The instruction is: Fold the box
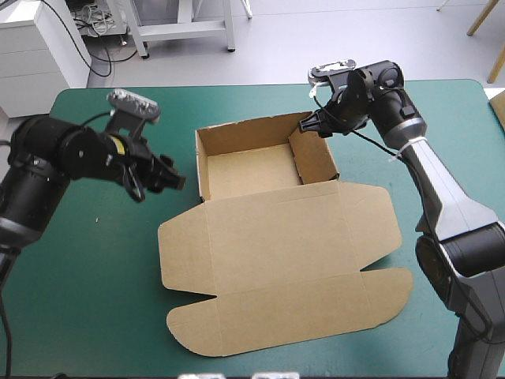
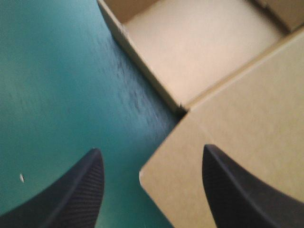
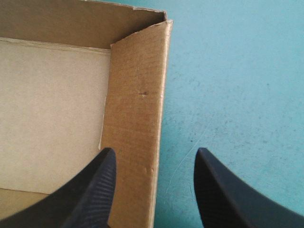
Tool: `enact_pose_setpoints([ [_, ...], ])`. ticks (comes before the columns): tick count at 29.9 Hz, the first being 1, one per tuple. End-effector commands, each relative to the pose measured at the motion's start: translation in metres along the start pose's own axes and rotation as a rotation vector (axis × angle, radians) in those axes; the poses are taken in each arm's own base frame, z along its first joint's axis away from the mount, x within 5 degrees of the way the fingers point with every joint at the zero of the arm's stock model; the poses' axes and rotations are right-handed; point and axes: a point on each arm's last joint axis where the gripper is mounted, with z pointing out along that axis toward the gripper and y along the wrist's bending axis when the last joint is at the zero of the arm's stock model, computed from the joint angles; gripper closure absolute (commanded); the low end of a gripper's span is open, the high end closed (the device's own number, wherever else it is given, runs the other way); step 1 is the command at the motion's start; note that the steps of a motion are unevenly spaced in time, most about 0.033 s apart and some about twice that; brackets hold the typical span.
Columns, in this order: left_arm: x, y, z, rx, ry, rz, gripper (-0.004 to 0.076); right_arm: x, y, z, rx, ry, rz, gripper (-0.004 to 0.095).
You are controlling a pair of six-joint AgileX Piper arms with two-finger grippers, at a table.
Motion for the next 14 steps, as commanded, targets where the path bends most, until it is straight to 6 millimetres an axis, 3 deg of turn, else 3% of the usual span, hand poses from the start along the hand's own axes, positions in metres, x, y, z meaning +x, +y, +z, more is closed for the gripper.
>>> enact_pose_setpoints([
  [1, 0.037, -0.004, -0.003, 0.0, -0.066, 0.001, 0.0322, -0.009, -0.005, -0.007, 0.017, -0.076, -0.012, 0.0438],
  [5, 0.087, -0.007, 0.009, -0.003, -0.098, -0.015, 0.0437, -0.006, -0.004, 0.028, 0.015, -0.006, -0.017, 0.0438],
  [12, 0.16, -0.011, 0.018, -0.01, -0.212, -0.037, 0.0733, 0.001, -0.003, 0.071, 0.011, 0.073, -0.019, 0.0449],
  [14, 0.174, -0.012, 0.016, -0.013, -0.272, -0.045, 0.0731, 0.002, -0.003, 0.076, 0.011, 0.083, -0.019, 0.053],
])
